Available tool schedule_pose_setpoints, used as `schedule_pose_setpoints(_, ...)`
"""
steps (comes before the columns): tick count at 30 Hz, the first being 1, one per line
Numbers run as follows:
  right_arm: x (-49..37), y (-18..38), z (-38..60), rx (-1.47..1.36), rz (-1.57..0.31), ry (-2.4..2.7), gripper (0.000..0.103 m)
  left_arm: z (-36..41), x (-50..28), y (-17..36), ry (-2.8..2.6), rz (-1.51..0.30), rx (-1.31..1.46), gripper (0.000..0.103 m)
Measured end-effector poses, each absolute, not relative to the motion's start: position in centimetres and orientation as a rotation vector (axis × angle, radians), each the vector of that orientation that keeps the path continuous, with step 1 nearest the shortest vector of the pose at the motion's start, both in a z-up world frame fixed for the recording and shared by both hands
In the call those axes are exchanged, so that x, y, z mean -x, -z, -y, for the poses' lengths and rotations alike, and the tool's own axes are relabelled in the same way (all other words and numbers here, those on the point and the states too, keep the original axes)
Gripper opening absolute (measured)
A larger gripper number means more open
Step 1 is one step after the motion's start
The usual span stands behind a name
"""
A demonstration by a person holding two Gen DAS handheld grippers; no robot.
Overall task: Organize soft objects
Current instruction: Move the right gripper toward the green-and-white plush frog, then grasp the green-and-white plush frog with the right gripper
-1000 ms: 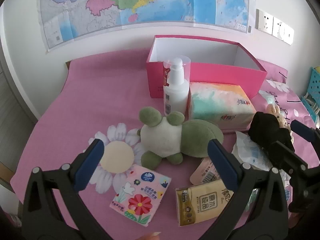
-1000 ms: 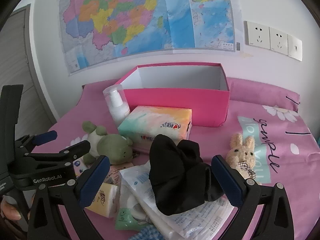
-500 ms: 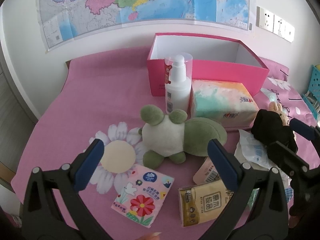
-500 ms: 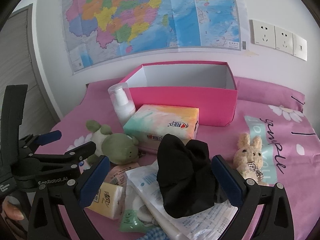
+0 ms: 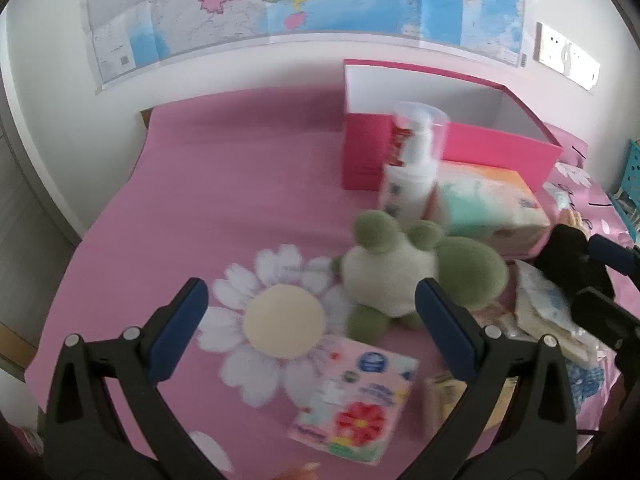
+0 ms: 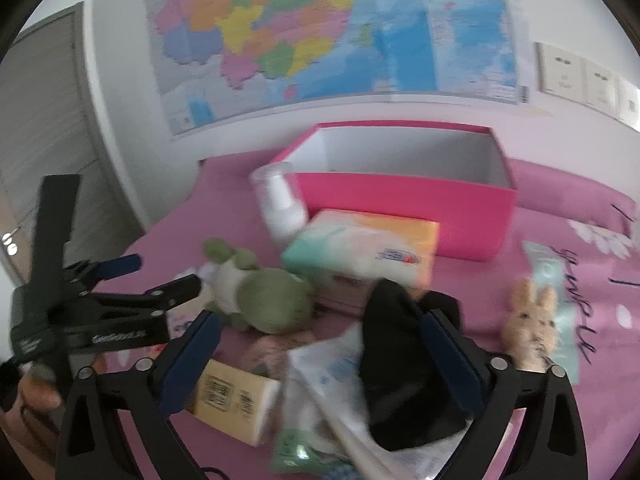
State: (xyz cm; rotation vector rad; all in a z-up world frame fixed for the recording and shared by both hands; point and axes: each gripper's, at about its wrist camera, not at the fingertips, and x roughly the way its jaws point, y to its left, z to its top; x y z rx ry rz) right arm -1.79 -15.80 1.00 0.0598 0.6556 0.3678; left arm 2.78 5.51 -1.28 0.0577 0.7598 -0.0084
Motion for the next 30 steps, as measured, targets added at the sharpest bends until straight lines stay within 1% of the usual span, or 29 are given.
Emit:
schedule_pose_setpoints(2,1.5,-1.2,15.1,-0.052,-0.659,-0.392,0.095,-6.3,-3.1,1.3,0.016,-0.763,-0.060,0.103)
schedule_pose_setpoints(6,0.8,-1.0,13.7,-0.049,-0.683,-0.449,0.090,-6.9,-3.8,1.3,0.054,-0.775,-0.073,0.103)
schedule_pose_setpoints(8,0.0,-0.6,13.1,-0.056,-0.716,-0.477,0.079,-6.7,-4.1,1.5,0.095,-0.783,-0.089,0.103)
schedule_pose_setpoints(12,-2.1,0.6,12.0,-0.071,-0.790,-0.505,0.072,-5.9,-4.9,1.6,0.178,-0.788,-0.117,0.103)
schedule_pose_setpoints(13,-2.7,1.1,11.9,-0.088,-0.815,-0.512,0.068,-5.6,-5.2,1.7,0.216,-0.794,-0.129,0.103)
schedule_pose_setpoints(14,-3.1,1.4,11.9,-0.099,-0.830,-0.518,0.064,-5.4,-5.4,1.8,0.229,-0.799,-0.133,0.101)
schedule_pose_setpoints(15,-3.8,1.8,11.8,-0.108,-0.849,-0.517,0.064,-5.2,-5.6,1.9,0.241,-0.803,-0.135,0.100)
schedule_pose_setpoints(16,-4.1,2.1,11.7,-0.108,-0.857,-0.515,0.064,-5.1,-5.9,2.2,0.274,-0.820,-0.135,0.097)
schedule_pose_setpoints(17,-4.4,2.3,11.6,-0.108,-0.863,-0.513,0.064,-5.0,-6.2,2.4,0.287,-0.833,-0.138,0.091)
schedule_pose_setpoints(19,-4.8,2.6,11.6,-0.116,-0.874,-0.516,0.063,-4.7,-6.7,2.7,0.318,-0.853,-0.152,0.087)
schedule_pose_setpoints(20,-4.9,2.8,11.6,-0.118,-0.877,-0.511,0.058,-4.5,-6.7,2.7,0.339,-0.854,-0.151,0.085)
schedule_pose_setpoints(21,-5.1,2.9,11.7,-0.118,-0.880,-0.507,0.057,-4.4,-6.7,2.8,0.362,-0.856,-0.150,0.084)
schedule_pose_setpoints(26,-5.0,2.9,11.8,-0.133,-0.867,-0.520,0.053,-3.3,-6.3,2.8,0.471,-0.883,-0.137,0.060)
schedule_pose_setpoints(28,-4.9,2.8,11.9,-0.139,-0.861,-0.526,0.051,-2.9,-5.9,2.5,0.485,-0.884,-0.135,0.056)
schedule_pose_setpoints(30,-4.8,2.5,12.0,-0.142,-0.848,-0.535,0.050,-2.8,-5.2,2.0,0.494,-0.864,-0.131,0.054)
